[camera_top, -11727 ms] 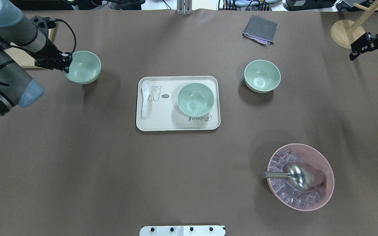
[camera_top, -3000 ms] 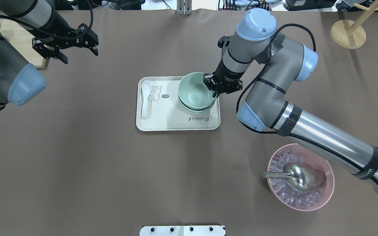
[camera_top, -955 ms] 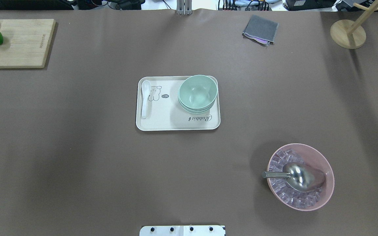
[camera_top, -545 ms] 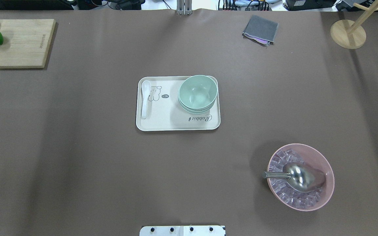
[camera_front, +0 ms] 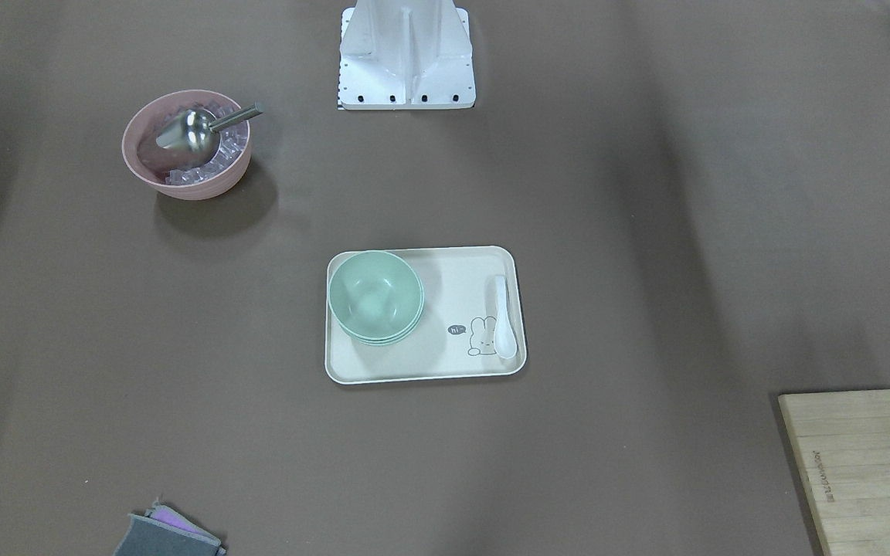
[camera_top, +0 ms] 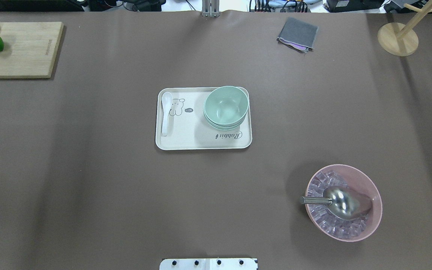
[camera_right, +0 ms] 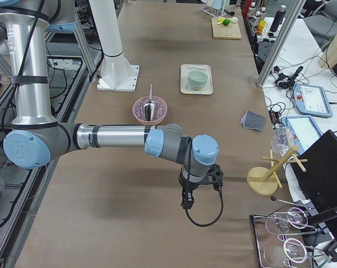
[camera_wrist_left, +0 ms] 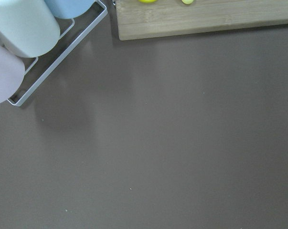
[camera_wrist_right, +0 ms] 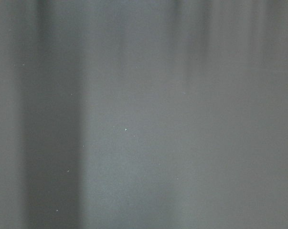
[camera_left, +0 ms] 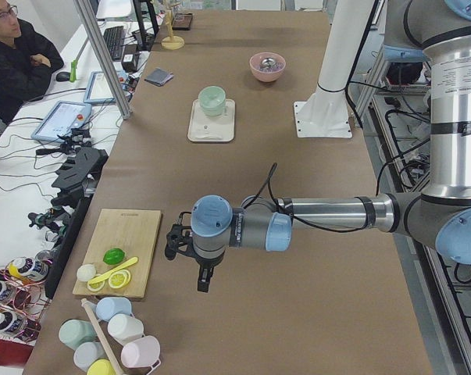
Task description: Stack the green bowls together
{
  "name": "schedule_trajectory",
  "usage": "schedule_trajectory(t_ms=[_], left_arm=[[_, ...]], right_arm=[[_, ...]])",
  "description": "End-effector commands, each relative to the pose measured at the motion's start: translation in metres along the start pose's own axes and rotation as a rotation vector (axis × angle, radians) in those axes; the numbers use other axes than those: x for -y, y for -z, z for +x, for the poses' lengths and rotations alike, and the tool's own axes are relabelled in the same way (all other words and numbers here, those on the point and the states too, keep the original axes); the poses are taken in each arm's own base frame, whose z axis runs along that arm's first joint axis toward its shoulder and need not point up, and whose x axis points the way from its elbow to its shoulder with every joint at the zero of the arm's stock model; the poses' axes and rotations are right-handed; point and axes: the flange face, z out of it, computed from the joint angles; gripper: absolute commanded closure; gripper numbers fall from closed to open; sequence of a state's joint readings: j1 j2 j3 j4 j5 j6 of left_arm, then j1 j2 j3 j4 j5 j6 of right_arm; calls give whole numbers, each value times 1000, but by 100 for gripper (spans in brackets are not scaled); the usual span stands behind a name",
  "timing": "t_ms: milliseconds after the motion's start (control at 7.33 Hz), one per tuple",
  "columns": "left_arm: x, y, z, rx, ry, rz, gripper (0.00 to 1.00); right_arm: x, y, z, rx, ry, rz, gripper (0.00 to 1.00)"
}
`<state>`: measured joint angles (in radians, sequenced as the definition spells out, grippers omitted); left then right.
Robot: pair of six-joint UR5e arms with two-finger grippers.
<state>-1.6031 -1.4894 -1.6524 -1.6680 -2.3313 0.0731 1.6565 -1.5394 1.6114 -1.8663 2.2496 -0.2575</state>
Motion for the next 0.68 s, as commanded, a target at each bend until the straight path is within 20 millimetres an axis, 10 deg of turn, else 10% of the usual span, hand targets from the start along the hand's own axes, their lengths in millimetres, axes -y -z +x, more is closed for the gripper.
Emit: schedule_trajectory(t_ms=[0, 545], left_arm=[[5, -10, 4, 63, -2, -46, 2], [2, -11, 2, 61, 3, -49, 2]], right_arm=[[5, -3, -7, 3, -42, -5, 0], [10, -5, -17, 1, -19, -6, 0]])
